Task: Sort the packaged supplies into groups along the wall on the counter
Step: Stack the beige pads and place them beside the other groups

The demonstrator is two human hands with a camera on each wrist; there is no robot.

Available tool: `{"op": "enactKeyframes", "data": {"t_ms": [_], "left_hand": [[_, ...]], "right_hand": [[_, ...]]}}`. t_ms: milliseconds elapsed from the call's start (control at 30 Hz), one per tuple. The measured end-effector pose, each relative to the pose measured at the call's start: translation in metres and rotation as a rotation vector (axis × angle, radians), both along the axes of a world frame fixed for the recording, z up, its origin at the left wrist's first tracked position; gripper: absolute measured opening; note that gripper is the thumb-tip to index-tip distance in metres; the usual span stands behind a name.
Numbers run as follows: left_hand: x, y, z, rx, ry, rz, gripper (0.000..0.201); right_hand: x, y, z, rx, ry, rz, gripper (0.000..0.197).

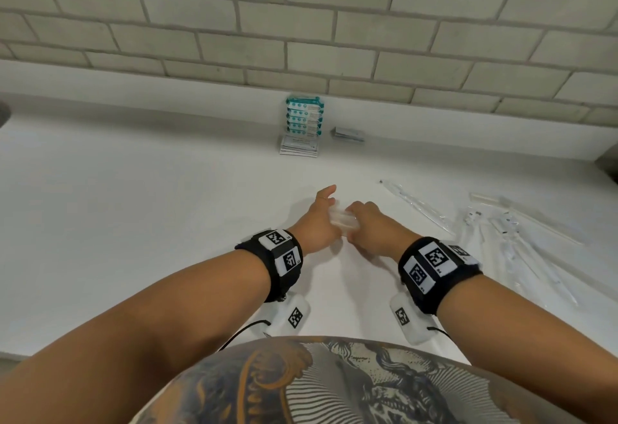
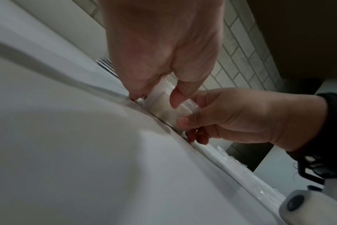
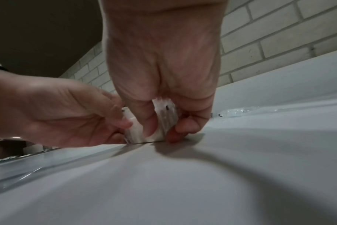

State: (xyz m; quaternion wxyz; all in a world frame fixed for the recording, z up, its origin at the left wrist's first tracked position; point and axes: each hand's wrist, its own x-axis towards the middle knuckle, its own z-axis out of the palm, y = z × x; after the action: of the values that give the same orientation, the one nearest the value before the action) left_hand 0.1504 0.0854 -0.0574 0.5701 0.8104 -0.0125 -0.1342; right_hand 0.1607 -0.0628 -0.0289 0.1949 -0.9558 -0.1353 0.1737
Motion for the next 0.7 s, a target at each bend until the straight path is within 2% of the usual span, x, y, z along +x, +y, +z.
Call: {"op": "enactKeyframes", "data": {"t_ms": [267,367,467,567,633,700], "left_hand": [[0.003,-0.005,-0.002,0.000,-0.028,0.033,0.083],[0.010,-0.014,-0.002,-0.132,0.039,0.160,0.061],[0.015,-0.018,-0.002,-0.051,-0.018,0.215,0.046],[0.010,-0.015,0.001,-0.002,-0.018,0.163,0.039],[0.010,-0.007,-0.004,0.083,-0.034,0.104,0.048],[0.006,-0.003,-0.009,0.154,-0.051,-0.013,0.072]], "right_hand": [[0.002,0.001,-0.001,0.037,-0.015,0.004,0.035],[0.001,0.003,-0.002,0.010,-0.021,0.028,0.030],[0.002,0.004,-0.004,-0.019,-0.037,0.030,0.023],[0.001,0.005,-0.005,-0.034,-0.045,0.039,0.020],[0.000,0.005,-0.006,-0.030,-0.047,0.048,0.018],[-0.001,0.005,-0.006,-0.024,-0.051,0.052,0.017]]}}
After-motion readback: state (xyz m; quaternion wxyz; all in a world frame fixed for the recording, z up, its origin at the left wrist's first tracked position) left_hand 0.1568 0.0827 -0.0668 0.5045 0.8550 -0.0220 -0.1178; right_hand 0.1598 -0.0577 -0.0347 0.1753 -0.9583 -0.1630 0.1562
